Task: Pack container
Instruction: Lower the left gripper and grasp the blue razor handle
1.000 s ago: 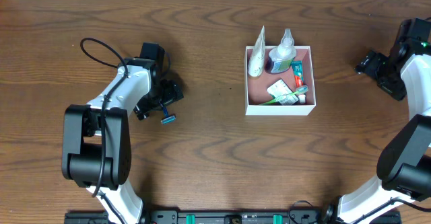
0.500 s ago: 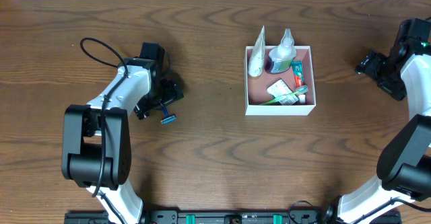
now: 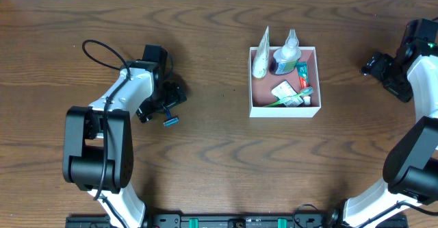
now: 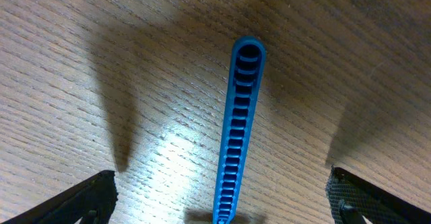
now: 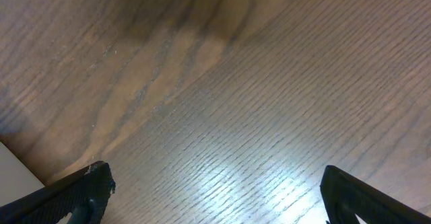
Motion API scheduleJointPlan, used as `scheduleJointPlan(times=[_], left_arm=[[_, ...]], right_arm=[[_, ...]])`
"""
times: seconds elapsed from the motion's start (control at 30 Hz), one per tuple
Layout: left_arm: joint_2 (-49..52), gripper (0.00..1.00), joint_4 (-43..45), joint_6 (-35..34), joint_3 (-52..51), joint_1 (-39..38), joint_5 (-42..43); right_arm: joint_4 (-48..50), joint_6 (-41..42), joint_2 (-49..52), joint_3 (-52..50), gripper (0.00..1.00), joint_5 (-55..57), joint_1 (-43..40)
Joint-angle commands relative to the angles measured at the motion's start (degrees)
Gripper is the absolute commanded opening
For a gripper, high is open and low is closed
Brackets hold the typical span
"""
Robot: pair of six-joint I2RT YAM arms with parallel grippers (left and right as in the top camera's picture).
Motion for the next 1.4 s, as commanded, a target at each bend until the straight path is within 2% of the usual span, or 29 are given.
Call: scheduleJointPlan(times=[0.0, 0.53, 0.6, 0.77, 1.27, 1.37], left_arm=[[0.5, 0.98, 0.1, 0.8, -0.8, 0.3, -0.9], [0.5, 0.97, 1.3, 0.8, -2.2, 0.3, -0.8], [0.5, 0.93, 1.3, 0.8, -2.2, 0.3, -0.8], [0.5, 0.72, 1.5, 0.8, -2.2, 0.3, -0.8], [0.5, 0.23, 2.4, 0.8, -1.8, 0.3, -0.8], [0.5, 0.21, 2.8, 0.8, -1.6, 0.3, -0.8]], right_arm=[[0.1, 0.7, 0.5, -0.2, 0.99, 0.2, 0.0], [0.1, 0.7, 0.5, -0.2, 0.99, 0.2, 0.0], [0.1, 0.7, 0.5, -0.2, 0.99, 0.2, 0.0], [0.1, 0.7, 0.5, -0.2, 0.99, 0.2, 0.0], [0.1, 0.7, 0.5, -0.2, 0.99, 0.2, 0.0], [0.1, 0.7, 0.5, -0.2, 0.99, 0.2, 0.0]])
